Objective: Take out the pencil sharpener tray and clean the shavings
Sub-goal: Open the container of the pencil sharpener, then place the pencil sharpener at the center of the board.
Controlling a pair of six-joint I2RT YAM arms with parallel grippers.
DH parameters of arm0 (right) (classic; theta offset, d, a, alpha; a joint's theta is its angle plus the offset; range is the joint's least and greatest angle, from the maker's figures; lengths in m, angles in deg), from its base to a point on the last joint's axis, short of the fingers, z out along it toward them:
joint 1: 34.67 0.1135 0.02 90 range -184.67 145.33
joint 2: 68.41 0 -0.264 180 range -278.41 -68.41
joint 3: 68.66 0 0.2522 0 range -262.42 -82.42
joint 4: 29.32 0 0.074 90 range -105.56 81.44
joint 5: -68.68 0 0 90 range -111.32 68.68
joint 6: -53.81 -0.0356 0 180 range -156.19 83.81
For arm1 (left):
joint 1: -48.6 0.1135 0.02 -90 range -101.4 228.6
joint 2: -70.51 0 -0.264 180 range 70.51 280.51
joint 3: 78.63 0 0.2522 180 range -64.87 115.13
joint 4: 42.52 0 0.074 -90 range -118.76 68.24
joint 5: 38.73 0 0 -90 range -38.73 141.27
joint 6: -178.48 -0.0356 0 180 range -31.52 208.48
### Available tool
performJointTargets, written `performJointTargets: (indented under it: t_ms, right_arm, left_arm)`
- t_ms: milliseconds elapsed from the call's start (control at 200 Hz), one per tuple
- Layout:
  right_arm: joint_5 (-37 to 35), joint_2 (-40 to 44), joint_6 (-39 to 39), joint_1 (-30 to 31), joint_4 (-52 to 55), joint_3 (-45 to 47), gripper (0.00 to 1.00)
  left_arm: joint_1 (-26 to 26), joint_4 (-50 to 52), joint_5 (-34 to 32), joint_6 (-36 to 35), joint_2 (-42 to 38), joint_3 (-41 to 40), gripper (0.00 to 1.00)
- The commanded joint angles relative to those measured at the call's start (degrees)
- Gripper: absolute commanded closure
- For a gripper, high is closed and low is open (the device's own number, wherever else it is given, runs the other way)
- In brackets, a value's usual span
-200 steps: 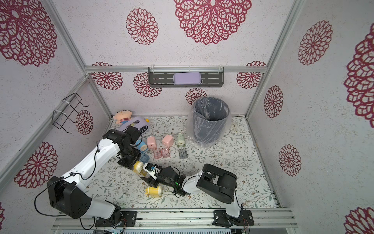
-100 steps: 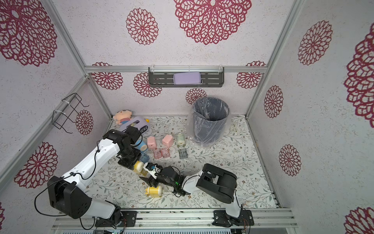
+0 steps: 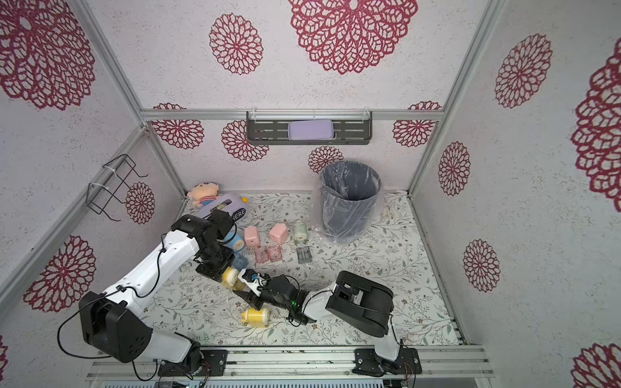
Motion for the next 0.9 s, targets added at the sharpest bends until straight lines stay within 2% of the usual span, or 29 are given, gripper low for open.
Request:
performJointTargets:
  t_ms: [0,390,595,725,891]
  right_arm:
    - [0.13,2.74,-0.35,-0.22,-1.87,0.37,0.64]
    - [-1.34,9.16,-3.47,-1.64,-0.03,7.83,0.64]
    - [-2.25,11.25,-6.55,-3.2,1.83,9.13,0.63]
    - [-2.91,11.98,-7.79,-4.03,5.09,8.4,0.63]
    - [-3.23,11.91,-8.91,-4.83,7.06,8.0,0.62]
  left_arm:
    - [-0.31,-0.87,-2.62,-0.32,0.3,-0.43,0.92]
    - [4.25,-3.46,-7.91,-4.86,-0.19,-4.72,0.9]
    - [8.11,-13.1,-7.17,-8.31,-0.03,-13.18,0.88]
    - [9.82,-16.45,-7.01,-10.48,2.43,-14.94,0.87]
    - [10.72,-18.81,-7.1,-11.84,6.03,-15.2,0.79]
